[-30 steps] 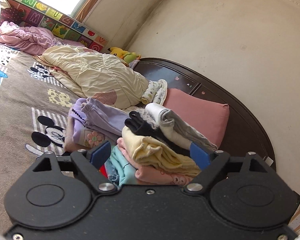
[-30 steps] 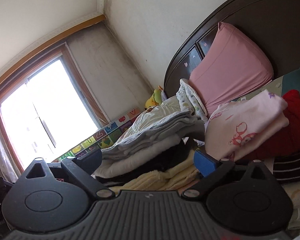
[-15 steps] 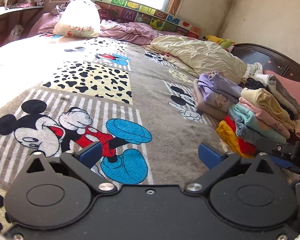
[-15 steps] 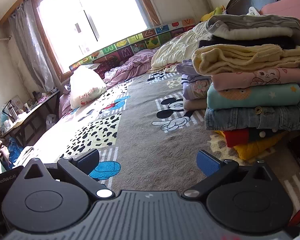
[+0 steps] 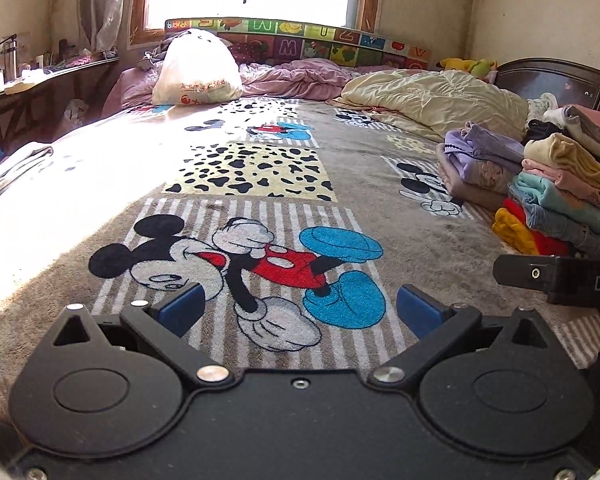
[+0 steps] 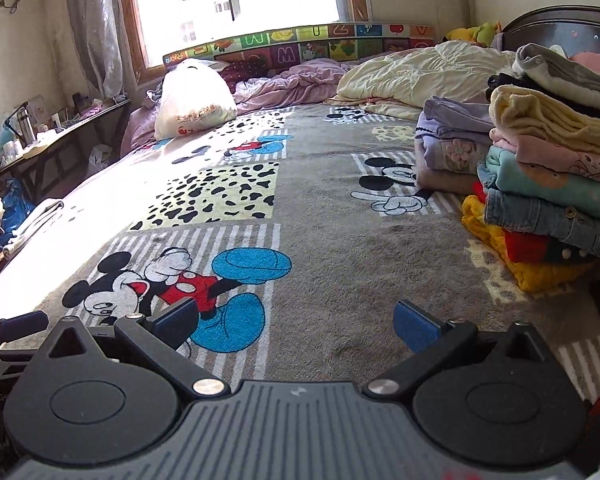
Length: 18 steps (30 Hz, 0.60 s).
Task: Fold clothes
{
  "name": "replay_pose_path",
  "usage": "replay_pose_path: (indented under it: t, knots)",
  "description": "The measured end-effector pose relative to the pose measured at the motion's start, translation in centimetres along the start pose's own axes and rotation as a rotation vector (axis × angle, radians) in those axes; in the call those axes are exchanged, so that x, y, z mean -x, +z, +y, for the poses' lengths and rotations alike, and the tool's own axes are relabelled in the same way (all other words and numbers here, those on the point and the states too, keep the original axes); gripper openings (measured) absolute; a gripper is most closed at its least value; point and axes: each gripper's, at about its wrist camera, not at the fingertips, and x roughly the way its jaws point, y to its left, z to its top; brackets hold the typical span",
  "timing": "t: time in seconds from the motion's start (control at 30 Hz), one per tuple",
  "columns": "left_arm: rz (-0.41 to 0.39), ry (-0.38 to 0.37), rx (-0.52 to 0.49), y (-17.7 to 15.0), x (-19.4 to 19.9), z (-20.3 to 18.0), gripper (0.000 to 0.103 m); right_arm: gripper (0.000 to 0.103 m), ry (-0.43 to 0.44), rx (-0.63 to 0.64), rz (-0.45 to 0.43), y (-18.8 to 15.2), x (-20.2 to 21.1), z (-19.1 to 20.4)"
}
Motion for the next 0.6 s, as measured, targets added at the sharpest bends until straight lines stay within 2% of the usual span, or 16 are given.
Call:
replay_pose_path:
  t: [0.1,0.27,0.4,0.6]
  knots:
    - [-0.016,0.038,-0.027,0.3,0.7,0.1,0.103,0.103,0.002,0.026,0.004,-0.2,0.4,1.2]
    - [-0.007,0.053,0.000,0.7,1.5,1.1,0.103,0.103,0.008,0.067,-0.002,-0.5,1.4,3.0]
    - [0.004,0.094,-0.018,0.3,1.4,1.3,0.103,0.103,0.017,0.093,-0.005,-0.3,1.5,4.0]
    - [0.027,0.104,-0.003,-0.5,0.7,1.4,0.103,0.103,0.033,0.101,0.001,-0.5,1.0,4.6]
